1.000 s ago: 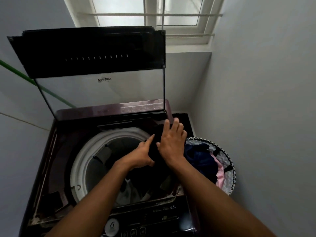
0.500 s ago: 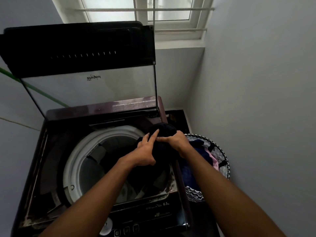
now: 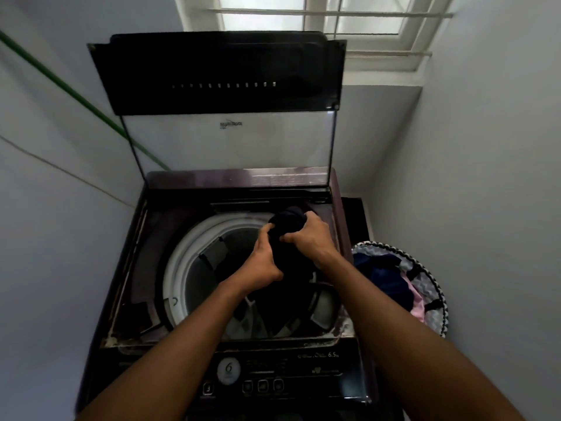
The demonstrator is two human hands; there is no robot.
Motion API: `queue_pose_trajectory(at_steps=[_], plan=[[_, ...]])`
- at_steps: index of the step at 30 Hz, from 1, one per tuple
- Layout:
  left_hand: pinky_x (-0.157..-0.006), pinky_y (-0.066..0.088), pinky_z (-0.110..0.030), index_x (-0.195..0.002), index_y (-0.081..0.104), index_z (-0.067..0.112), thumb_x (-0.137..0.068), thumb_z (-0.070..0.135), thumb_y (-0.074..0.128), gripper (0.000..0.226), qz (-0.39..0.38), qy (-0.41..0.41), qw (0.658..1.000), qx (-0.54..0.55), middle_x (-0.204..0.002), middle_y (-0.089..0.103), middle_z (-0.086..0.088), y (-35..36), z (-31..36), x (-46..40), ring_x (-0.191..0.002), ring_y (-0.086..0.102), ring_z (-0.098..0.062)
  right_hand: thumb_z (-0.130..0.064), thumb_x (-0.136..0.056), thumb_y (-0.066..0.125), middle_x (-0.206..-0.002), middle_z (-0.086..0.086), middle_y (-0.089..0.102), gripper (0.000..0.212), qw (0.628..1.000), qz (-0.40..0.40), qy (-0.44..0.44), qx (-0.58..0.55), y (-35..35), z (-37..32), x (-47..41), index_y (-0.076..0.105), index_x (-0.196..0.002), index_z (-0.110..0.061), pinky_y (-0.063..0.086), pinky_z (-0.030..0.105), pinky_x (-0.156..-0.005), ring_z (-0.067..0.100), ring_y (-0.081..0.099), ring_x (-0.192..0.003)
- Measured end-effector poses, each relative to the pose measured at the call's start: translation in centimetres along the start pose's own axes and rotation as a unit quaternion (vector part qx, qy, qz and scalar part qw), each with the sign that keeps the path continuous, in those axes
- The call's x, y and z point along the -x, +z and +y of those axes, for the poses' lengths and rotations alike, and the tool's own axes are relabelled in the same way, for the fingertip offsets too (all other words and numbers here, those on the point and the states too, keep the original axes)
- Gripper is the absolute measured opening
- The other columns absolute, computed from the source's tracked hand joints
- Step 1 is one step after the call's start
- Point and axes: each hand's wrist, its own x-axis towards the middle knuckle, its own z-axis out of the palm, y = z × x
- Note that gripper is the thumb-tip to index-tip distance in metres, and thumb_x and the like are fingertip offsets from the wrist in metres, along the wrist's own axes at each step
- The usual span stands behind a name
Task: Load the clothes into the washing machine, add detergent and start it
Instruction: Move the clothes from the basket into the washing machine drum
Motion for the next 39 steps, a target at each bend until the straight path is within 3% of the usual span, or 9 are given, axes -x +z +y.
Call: queue_pose_trajectory(at_steps=[4, 6, 11, 14, 18, 25, 29, 36, 39], plan=[[-0.077, 0.057, -0.027, -0.135, 0.01, 0.054, -0.063, 0.005, 0.07, 0.106, 0.023, -0.036, 0.999, 0.027, -0.14, 0.038, -0.005, -1.9, -2.1, 1.1, -0.111, 0.058, -0.018, -0.024, -0.069, 0.087, -0.1, 0.005, 0.064, 0.05, 0.999, -0.036, -0.015, -0.001, 3.1, -1.2, 0.0, 0.054, -0.104, -0.012, 0.05, 0.023, -0.059, 0.015, 0.062, -0.082], [-0.081, 0.059, -0.035, -0.134, 0.014, 0.054, -0.063, 0.01, 0.069, 0.1, 0.042, -0.056, 0.997, 0.025, -0.136, 0.043, -0.006, -2.7, -3.2, 1.5, -0.108, 0.06, -0.02, -0.021, -0.069, 0.086, -0.103, 0.006, 0.066, 0.051, 0.999, -0.04, -0.02, -0.011, 4.8, -1.5, 0.0, 0.055, -0.107, -0.011, 0.054, 0.028, -0.067, 0.018, 0.064, -0.088], [-0.075, 0.052, -0.028, -0.146, 0.026, 0.03, -0.081, 0.016, 0.068, 0.079, 0.079, -0.114, 0.99, 0.022, -0.133, 0.046, -0.004, -4.1, -5.7, 2.2, -0.105, 0.059, -0.019, -0.019, -0.074, 0.081, -0.119, 0.01, 0.063, 0.055, 0.999, -0.032, 0.02, 0.033, 8.6, -0.6, -0.3, 0.056, -0.122, -0.007, 0.048, 0.028, -0.076, 0.024, 0.063, -0.104], [-0.065, 0.044, -0.02, -0.141, 0.041, 0.025, -0.087, 0.016, 0.065, 0.06, 0.08, -0.112, 0.99, 0.009, -0.128, 0.049, -0.002, -4.6, -6.9, 2.4, -0.097, 0.059, -0.015, -0.018, -0.079, 0.073, -0.138, 0.016, 0.048, 0.058, 0.993, -0.04, 0.065, 0.09, 10.1, 0.2, -0.3, 0.05, -0.131, -0.008, 0.054, 0.039, -0.087, 0.035, 0.055, -0.118], [-0.069, 0.043, -0.021, -0.135, 0.05, 0.026, -0.088, 0.017, 0.064, 0.049, 0.074, -0.09, 0.993, -0.004, -0.126, 0.052, 0.001, -4.7, -7.3, 2.5, -0.1, 0.057, -0.013, -0.015, -0.08, 0.07, -0.127, 0.015, 0.054, 0.039, 0.993, -0.048, 0.03, 0.105, 10.3, 0.3, -0.3, 0.058, -0.117, -0.011, 0.05, 0.033, -0.076, 0.029, 0.062, -0.102], [-0.073, 0.042, -0.021, -0.135, 0.051, 0.023, -0.092, 0.02, 0.062, 0.044, 0.09, -0.063, 0.994, -0.01, -0.123, 0.053, 0.001, -4.0, -5.8, 1.5, -0.101, 0.056, -0.012, -0.02, -0.074, 0.074, -0.115, 0.015, 0.063, 0.035, 0.997, -0.006, 0.008, 0.08, 8.3, 0.0, -0.9, 0.067, -0.107, -0.014, 0.053, 0.03, -0.077, 0.025, 0.066, -0.093], [-0.073, 0.045, -0.02, -0.133, 0.052, 0.025, -0.093, 0.02, 0.061, 0.042, 0.084, -0.04, 0.996, -0.009, -0.122, 0.054, 0.003, -3.1, -4.2, 0.9, -0.101, 0.057, -0.011, -0.014, -0.077, 0.071, -0.106, 0.014, 0.068, 0.027, 0.997, 0.017, -0.02, 0.075, 6.1, 0.3, -0.8, 0.07, -0.102, -0.006, 0.056, 0.036, -0.083, 0.024, 0.066, -0.095], [-0.089, 0.049, -0.028, -0.122, 0.063, 0.022, -0.094, 0.023, 0.06, 0.028, 0.088, 0.043, 0.995, -0.029, -0.11, 0.066, 0.002, 0.6, 1.0, -1.5, -0.101, 0.062, -0.012, -0.01, -0.081, 0.062, -0.097, 0.006, 0.063, 0.013, 0.983, 0.158, -0.093, 0.026, 0.5, 1.7, 0.5, 0.069, -0.092, -0.011, 0.043, 0.023, -0.076, 0.017, 0.059, -0.084], [-0.085, 0.049, -0.028, -0.119, 0.065, 0.02, -0.093, 0.02, 0.06, 0.026, 0.068, 0.088, 0.993, -0.049, -0.105, 0.067, 0.002, 3.4, 3.8, -2.4, -0.093, 0.062, -0.013, -0.009, -0.081, 0.061, -0.094, 0.005, 0.06, 0.011, 0.974, 0.211, -0.079, 0.006, -2.6, 4.2, 0.8, 0.068, -0.089, -0.009, 0.041, 0.022, -0.074, 0.015, 0.055, -0.079]])
